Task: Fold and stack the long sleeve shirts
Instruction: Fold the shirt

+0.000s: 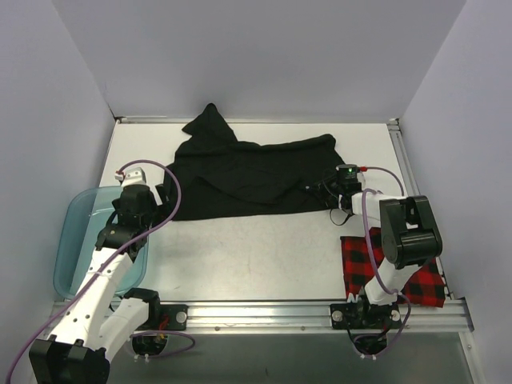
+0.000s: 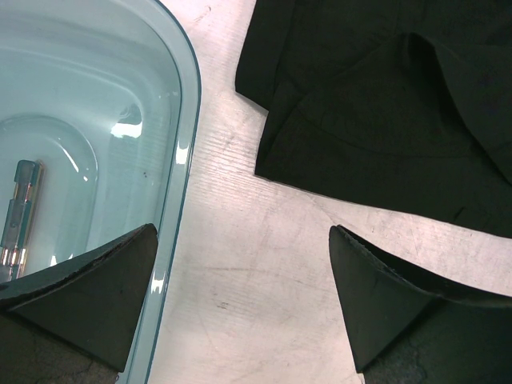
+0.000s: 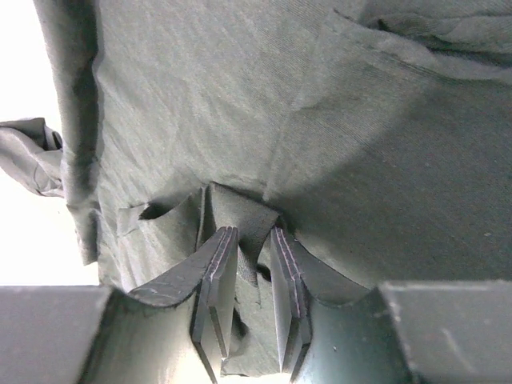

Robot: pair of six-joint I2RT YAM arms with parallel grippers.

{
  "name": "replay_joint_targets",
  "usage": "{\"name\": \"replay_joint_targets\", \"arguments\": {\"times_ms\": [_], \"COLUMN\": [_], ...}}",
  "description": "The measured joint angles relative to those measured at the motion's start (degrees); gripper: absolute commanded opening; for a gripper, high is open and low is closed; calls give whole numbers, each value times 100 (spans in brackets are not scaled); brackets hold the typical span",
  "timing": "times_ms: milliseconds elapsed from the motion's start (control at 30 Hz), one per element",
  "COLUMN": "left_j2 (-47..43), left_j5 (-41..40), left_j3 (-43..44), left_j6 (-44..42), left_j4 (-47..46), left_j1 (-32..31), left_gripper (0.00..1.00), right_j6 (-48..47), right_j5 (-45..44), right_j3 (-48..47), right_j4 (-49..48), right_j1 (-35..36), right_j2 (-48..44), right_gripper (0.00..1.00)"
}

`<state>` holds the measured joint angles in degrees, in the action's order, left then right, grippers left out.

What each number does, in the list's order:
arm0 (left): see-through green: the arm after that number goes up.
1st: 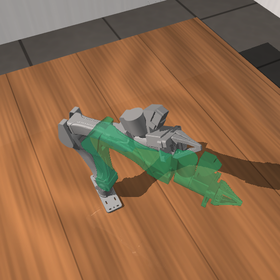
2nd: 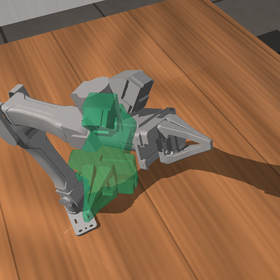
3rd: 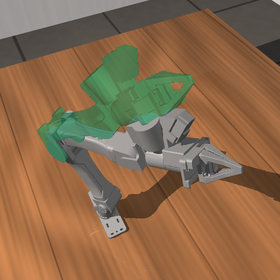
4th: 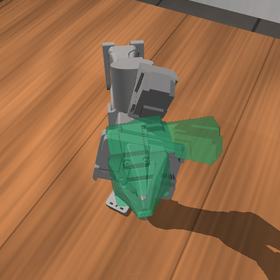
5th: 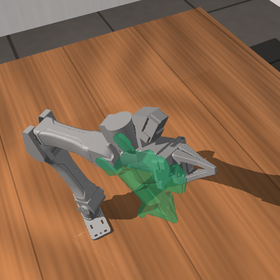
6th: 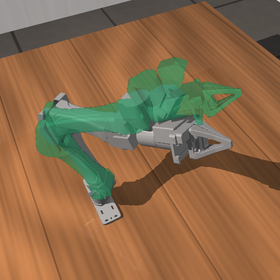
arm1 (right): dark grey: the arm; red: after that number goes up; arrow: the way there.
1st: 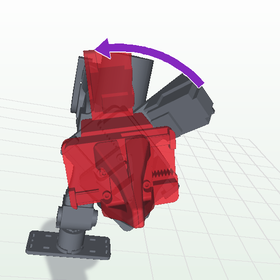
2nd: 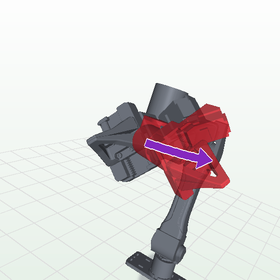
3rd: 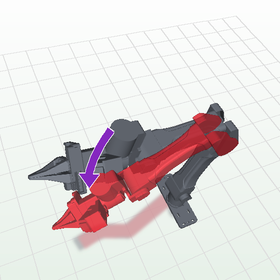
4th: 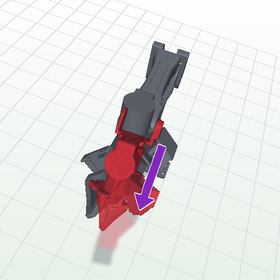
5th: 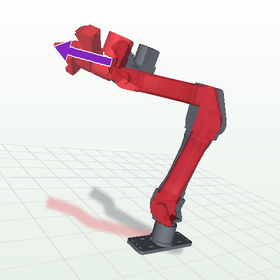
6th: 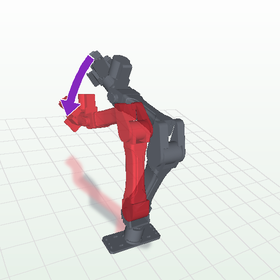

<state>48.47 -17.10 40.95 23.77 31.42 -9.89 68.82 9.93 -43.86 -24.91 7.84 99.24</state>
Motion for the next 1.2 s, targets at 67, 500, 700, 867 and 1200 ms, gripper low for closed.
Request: {"name": "replay_joint_targets", "arguments": {"times_ms": [67,500,700,867,1200], "left_j2": [0,0,0,0,0], "left_j5": [-2,0,-2,-2,-2], "left_j3": [0,0,-2,-2,-2], "left_j6": [0,0,0,0,0], "left_j4": [0,0,0,0,0], "left_j1": [0,0,0,0,0], "left_gripper": [97,97,98,97,97], "right_j6": [17,-164,-828,-1399,-2256], "right_j5": [4,85,39,-17,-2], "right_j3": [-2,-7,-286,-743,-1655], "right_j4": [-31,48,957,1631,2909], "right_j1": [0,-63,-170,-304,-538], "right_j2": [4,127,-402,-822,-734], "right_gripper": [24,0,0,0,0]}}
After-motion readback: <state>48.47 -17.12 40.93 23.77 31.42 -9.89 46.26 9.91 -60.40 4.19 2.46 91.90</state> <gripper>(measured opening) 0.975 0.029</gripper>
